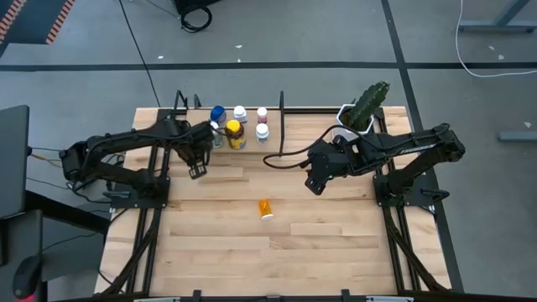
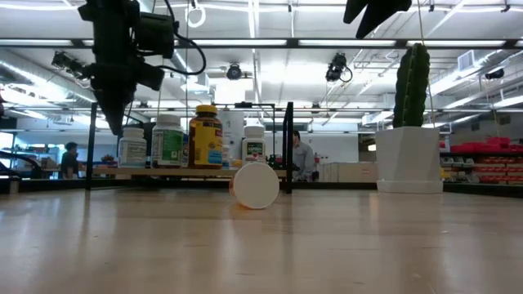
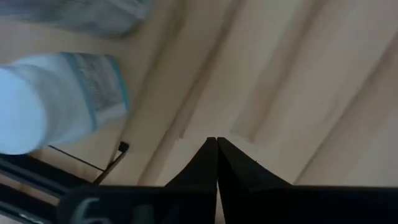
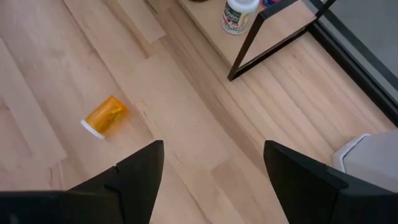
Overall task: Pick and place medicine bottles onto shelf by color
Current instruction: Adjust the white pill on the shelf
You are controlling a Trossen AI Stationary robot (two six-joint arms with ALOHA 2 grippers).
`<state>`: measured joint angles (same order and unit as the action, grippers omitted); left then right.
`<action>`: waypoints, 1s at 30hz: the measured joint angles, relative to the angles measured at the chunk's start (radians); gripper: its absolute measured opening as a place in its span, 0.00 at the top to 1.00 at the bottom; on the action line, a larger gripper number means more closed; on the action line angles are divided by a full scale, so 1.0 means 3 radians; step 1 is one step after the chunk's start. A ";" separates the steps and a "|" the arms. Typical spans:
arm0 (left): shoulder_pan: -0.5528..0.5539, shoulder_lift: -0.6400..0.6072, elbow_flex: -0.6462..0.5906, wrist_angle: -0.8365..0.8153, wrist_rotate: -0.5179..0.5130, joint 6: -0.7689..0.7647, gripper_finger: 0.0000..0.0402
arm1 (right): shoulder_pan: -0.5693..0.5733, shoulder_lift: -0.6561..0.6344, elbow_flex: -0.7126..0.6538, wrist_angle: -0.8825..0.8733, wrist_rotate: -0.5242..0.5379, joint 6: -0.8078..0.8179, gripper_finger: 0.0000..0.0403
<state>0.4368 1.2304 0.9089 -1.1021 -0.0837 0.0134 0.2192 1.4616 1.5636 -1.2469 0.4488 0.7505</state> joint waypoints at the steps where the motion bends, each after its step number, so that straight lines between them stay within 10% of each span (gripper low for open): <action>1: 0.0040 0.0000 0.0000 0.0049 -0.0001 -0.0083 0.99 | 0.0000 0.0000 0.0000 0.0001 0.0000 0.0010 0.30; 30: 0.0758 0.0000 0.0000 0.0358 -0.0018 0.0233 0.99 | 0.0000 0.0000 -0.0001 0.0001 0.0089 0.0055 0.30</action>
<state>0.6641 1.2304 0.9089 -0.9947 -0.0890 0.0833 0.2192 1.4616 1.5635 -1.2465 0.4755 0.7670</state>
